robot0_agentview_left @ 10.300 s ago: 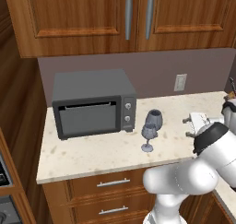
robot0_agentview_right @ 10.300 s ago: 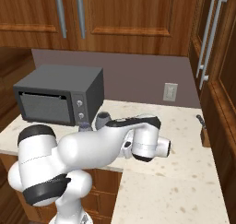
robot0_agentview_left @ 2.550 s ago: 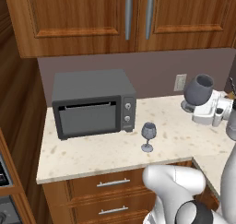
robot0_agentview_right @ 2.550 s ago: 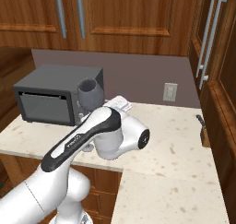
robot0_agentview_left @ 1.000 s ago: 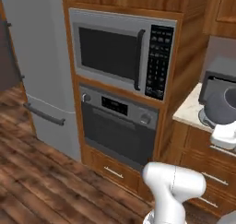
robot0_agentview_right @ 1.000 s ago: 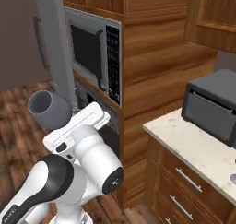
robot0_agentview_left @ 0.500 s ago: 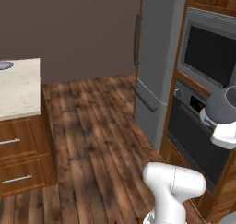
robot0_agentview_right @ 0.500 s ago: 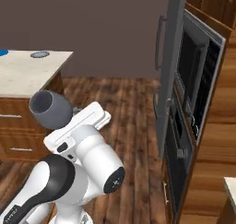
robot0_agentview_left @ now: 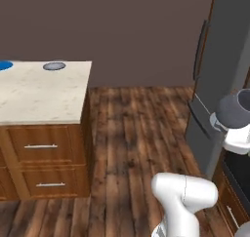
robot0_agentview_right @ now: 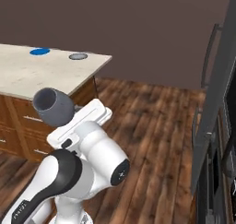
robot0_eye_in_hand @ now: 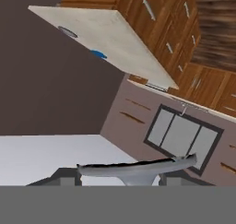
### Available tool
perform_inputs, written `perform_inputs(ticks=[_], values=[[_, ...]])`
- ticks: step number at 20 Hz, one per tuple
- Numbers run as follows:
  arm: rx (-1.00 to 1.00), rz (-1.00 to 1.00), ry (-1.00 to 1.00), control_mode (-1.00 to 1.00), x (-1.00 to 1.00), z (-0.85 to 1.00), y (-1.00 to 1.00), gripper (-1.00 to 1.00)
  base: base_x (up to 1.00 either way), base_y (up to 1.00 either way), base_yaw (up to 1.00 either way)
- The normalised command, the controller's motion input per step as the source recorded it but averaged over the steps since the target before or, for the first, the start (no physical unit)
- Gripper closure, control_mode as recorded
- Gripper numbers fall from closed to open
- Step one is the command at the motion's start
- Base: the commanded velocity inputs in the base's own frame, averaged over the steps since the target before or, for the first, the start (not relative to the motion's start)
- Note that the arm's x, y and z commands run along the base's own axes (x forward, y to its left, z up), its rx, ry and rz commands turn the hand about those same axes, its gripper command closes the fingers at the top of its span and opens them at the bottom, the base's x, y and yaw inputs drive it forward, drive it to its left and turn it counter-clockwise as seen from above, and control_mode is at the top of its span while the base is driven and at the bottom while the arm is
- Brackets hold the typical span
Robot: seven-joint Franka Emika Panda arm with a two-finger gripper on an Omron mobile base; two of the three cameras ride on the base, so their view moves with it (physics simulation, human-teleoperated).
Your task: Retrieve the wine glasses from the counter and place one next to each plate.
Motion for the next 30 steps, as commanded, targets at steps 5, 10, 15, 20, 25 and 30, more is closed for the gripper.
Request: perform_inputs(ticks=[5, 10, 15, 20, 25, 30], values=[[0.0, 0.0, 0.0, 1.0, 0.0, 0.0, 0.0, 1.0, 1.0, 0.12, 0.0], [0.0, 0.0, 0.0, 1.0, 0.0, 0.0, 0.0, 1.0, 1.0, 0.0, 0.04], [0.0, 0.0, 0.0, 1.0, 0.0, 0.0, 0.0, 1.0, 1.0, 0.0, 0.08], [0.0, 0.0, 0.0, 1.0, 0.0, 0.0, 0.0, 1.0, 1.0, 0.04, 0.05], [0.0, 0.0, 0.0, 1.0, 0.0, 0.0, 0.0, 1.0, 1.0, 0.0, 0.04], [0.0, 0.0, 0.0, 1.0, 0.0, 0.0, 0.0, 1.0, 1.0, 0.0, 0.03]])
